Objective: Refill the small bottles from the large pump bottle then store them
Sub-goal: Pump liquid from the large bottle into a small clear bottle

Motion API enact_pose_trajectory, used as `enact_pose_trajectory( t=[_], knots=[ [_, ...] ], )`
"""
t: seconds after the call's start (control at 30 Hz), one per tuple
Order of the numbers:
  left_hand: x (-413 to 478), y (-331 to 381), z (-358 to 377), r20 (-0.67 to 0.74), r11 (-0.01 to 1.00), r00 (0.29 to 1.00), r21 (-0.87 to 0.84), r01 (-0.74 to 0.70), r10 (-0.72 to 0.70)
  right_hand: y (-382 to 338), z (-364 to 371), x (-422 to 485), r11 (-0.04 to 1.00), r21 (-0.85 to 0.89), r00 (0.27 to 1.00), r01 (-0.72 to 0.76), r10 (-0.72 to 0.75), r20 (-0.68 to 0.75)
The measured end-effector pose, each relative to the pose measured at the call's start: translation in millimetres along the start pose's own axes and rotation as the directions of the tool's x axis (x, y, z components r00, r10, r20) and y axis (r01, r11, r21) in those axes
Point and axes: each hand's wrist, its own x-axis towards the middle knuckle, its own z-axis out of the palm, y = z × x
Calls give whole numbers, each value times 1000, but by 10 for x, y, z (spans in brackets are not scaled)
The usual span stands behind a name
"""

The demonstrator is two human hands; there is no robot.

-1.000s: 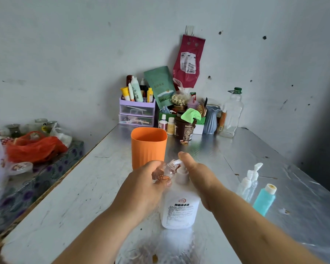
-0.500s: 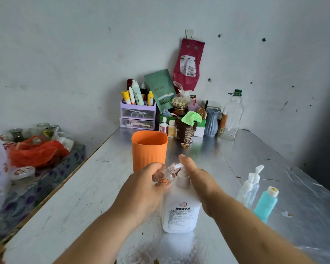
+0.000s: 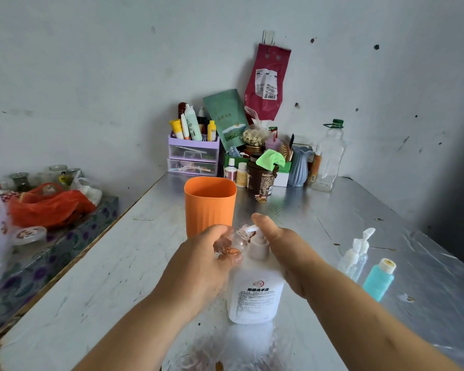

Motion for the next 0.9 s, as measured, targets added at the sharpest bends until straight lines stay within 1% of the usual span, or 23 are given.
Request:
enact_pose_trajectory(
  t=[0.13, 0.23, 0.4, 0.5, 0.57, 0.67, 0.7, 0.77, 0.8, 0.9],
  knots=[
    [15, -22, 13, 4, 1000, 1000, 0, 5, -5, 15, 16, 21, 998, -47, 998, 50, -52, -45],
    [22, -30, 20, 11, 1000, 1000, 12, 17, -17, 12, 39, -28, 994, -94, 995, 59, -66, -72],
    [0, 21, 1, 21, 1000, 1000, 10, 17, -17, -16, 52, -103, 995, -97, 999, -2, -1, -39],
    [-11, 45, -22, 15, 1000, 1000, -1, 17, -17, -60, 72, -113, 994, -95, 998, -45, 41, -46],
    [-13, 68, -40, 13, 1000, 1000, -10, 13, -13, -148, 74, -100, 984, -172, 996, -50, 37, -80],
    [-22, 106, -69, 13, 999, 1000, -32, -4, 4, -352, 90, -60, 943, -331, 997, 15, -40, -68],
    [-18, 112, -77, 12, 999, 1000, -35, -11, 11, -429, 104, -58, 949, -316, 997, 22, -46, -68],
    [-13, 121, -94, 17, 999, 1000, -29, -19, 19, -519, 119, -27, 965, -262, 998, -27, 11, -60],
    [-18, 123, -99, 21, 999, 999, -27, -24, 24, -526, 122, -10, 961, -274, 998, -44, 32, -50],
    [-18, 128, -119, 18, 998, 999, -35, -42, 43, -478, 148, 76, 908, -417, 998, -35, 11, -60]
  ],
)
